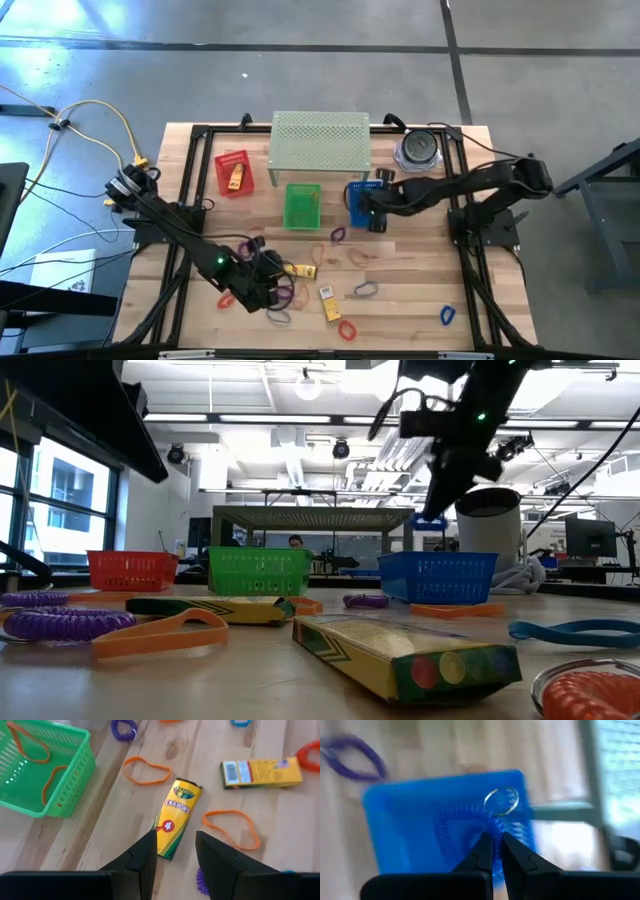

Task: Pick & Place Office Desk Supplies
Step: Put the blue spring keychain into the blue bin, then put the yellow crayon box into the red bin

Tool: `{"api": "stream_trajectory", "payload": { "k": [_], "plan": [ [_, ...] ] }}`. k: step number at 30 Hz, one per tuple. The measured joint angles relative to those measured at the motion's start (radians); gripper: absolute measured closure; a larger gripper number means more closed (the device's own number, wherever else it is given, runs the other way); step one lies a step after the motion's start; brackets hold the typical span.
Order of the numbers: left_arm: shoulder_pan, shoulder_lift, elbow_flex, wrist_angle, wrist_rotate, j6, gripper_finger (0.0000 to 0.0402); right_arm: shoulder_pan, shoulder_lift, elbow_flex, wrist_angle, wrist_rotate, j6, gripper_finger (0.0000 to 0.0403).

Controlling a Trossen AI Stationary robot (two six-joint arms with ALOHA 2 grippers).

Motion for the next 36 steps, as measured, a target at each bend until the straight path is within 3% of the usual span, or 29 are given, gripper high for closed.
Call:
{"api": "stream_trajectory", "payload": {
  "k": [3,9,12,22,28,31,36],
  "plan": [
    [0.001,0.016,0.0,0.016,0.0,0.016,0.0271,-0.031,0.001,-0.019,0.051,-0.105,0.004,0.0395],
    [0.0,0.019,0.0,0.024,0.0,0.019,0.0271,-0.08,0.001,-0.027,0.064,-0.119,0.205,0.0392],
    [0.002,0.019,0.0,0.027,0.0,0.029,0.0271,-0.105,0.002,-0.026,0.049,-0.195,0.251,0.0377],
    [0.004,0.019,0.0,0.028,0.001,0.032,0.0271,-0.122,0.069,-0.026,0.052,-0.184,0.261,0.0261],
    [0.005,0.019,0.0,0.029,0.001,0.045,0.0271,-0.116,0.016,-0.024,0.063,-0.197,0.259,0.0206],
    [0.005,0.019,0.0,0.031,0.001,0.054,0.0271,-0.107,-0.039,-0.024,0.041,-0.26,0.265,0.0199],
    [0.005,0.019,-0.001,0.033,0.001,0.055,0.0271,-0.074,-0.137,-0.023,-0.034,-0.458,0.325,0.0198]
  ]
}}
